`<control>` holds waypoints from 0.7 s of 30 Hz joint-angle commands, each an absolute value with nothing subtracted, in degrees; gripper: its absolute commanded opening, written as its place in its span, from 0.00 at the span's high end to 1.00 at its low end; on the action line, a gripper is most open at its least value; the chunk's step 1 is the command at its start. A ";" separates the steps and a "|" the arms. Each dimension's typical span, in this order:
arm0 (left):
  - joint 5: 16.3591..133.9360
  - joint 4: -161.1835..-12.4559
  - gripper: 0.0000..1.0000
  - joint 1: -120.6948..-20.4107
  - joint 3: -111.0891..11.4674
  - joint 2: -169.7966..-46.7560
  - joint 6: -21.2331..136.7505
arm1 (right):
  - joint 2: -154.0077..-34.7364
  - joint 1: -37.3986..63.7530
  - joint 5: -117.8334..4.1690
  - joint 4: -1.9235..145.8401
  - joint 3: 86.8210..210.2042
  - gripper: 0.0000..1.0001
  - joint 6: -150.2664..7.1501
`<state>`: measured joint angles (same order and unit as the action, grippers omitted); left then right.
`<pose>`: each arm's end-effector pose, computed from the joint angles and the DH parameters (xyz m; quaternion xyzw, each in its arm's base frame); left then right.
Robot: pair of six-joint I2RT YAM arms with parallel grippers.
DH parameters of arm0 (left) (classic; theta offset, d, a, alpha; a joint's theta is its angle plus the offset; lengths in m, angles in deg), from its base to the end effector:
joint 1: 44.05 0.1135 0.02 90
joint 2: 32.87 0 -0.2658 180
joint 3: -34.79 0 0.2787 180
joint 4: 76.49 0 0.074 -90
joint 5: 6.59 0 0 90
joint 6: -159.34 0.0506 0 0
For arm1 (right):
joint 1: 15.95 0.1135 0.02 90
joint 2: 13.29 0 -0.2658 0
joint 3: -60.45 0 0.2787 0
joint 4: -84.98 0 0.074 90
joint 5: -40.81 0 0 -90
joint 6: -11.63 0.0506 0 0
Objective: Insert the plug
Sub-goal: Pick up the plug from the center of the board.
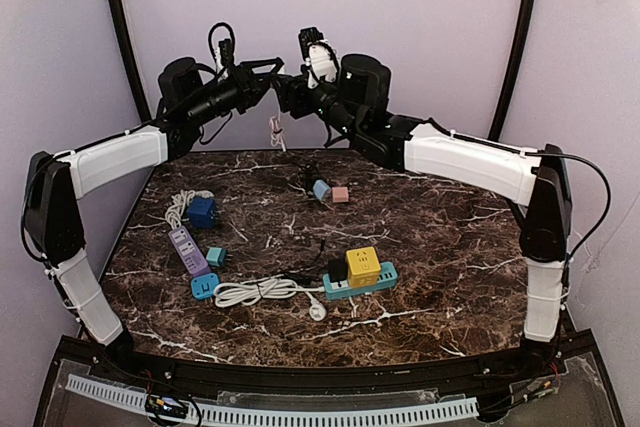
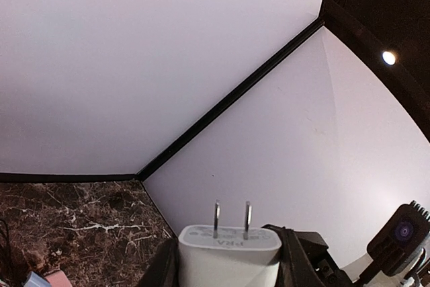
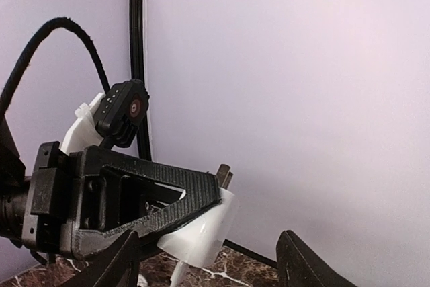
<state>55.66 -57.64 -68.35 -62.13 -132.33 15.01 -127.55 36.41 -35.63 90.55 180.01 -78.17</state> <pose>0.4060 -0.2092 0.3967 0.0345 0.6120 -0.6035 0.5100 0.3317 0.4106 0.4048 -0.1963 0.6081 0.2715 0.7197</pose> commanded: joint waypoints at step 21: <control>57.25 -51.10 0.99 -69.63 -58.92 -129.39 11.96 | -133.41 36.96 -34.67 89.61 186.35 0.41 -84.58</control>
<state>58.39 -53.79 -68.72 -59.66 -132.22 11.56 -131.31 36.52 -34.36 91.01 183.81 -82.78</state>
